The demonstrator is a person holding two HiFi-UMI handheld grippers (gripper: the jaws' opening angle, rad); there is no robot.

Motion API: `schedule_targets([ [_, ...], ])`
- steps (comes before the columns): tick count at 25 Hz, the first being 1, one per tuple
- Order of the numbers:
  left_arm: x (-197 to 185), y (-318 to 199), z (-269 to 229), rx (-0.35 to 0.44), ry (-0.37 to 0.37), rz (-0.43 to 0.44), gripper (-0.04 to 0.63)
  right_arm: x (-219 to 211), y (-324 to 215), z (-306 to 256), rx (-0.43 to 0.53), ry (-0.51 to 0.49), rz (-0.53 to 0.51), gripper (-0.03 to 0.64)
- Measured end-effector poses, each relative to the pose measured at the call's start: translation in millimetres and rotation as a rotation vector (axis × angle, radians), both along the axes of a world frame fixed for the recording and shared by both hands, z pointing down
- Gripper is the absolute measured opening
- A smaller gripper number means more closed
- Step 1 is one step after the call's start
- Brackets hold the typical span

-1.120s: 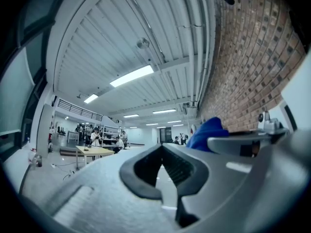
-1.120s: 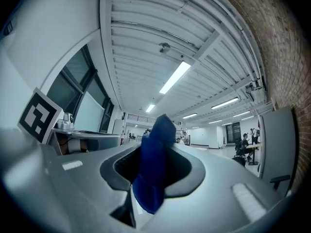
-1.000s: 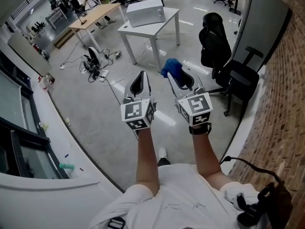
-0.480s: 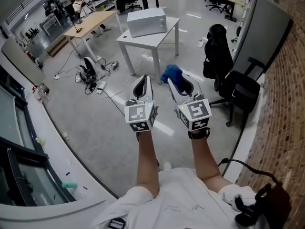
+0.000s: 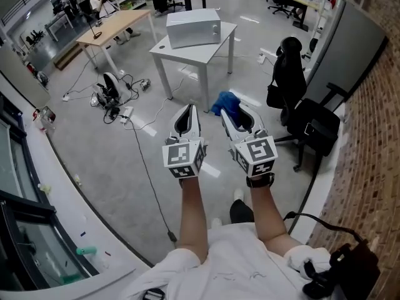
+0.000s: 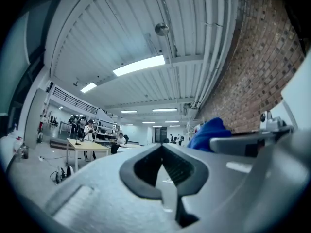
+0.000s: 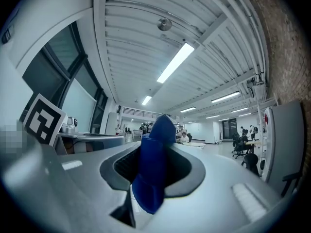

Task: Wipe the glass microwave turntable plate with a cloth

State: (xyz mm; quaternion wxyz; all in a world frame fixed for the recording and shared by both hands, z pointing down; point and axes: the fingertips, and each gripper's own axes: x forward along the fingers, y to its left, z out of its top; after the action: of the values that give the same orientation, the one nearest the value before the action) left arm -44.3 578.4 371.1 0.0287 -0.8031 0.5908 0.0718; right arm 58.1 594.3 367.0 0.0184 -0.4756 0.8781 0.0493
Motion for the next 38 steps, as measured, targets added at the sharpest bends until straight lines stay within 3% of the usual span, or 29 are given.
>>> schedule_targets([
  [7, -10.0, -65.4, 3.3, 0.016, -0.016, -0.024, 0.002, -15.1, -69.9, 13.0, -0.02, -0.026, -0.048, 0.117],
  [10, 0.3, -105.4, -12.2, 0.04, -0.058, -0.017, 0.002, -7.9, -116.4, -4.1, 0.007, -0.053, -0.05, 0.117],
  [17, 25.9, -185.3, -33.2, 0.091, -0.073, -0.043, 0.002, 8.4, -198.5, -25.2, 0.05, -0.063, -0.096, 0.117],
  [25, 32.5, -248.0, -27.2, 0.065, -0.083, -0.107, 0.002, 24.6, -261.9, -19.7, 0.02, -0.081, -0.13, 0.117],
  [29, 40.8, -277.2, -10.2, 0.017, -0.09, -0.098, 0.002, 29.1, -286.7, 4.1, -0.038, -0.079, -0.137, 0.117],
  [38, 36.5, -366.1, 16.2, -0.007, -0.078, -0.056, 0.002, 24.5, -375.3, 28.5, -0.069, -0.071, -0.096, 0.117],
])
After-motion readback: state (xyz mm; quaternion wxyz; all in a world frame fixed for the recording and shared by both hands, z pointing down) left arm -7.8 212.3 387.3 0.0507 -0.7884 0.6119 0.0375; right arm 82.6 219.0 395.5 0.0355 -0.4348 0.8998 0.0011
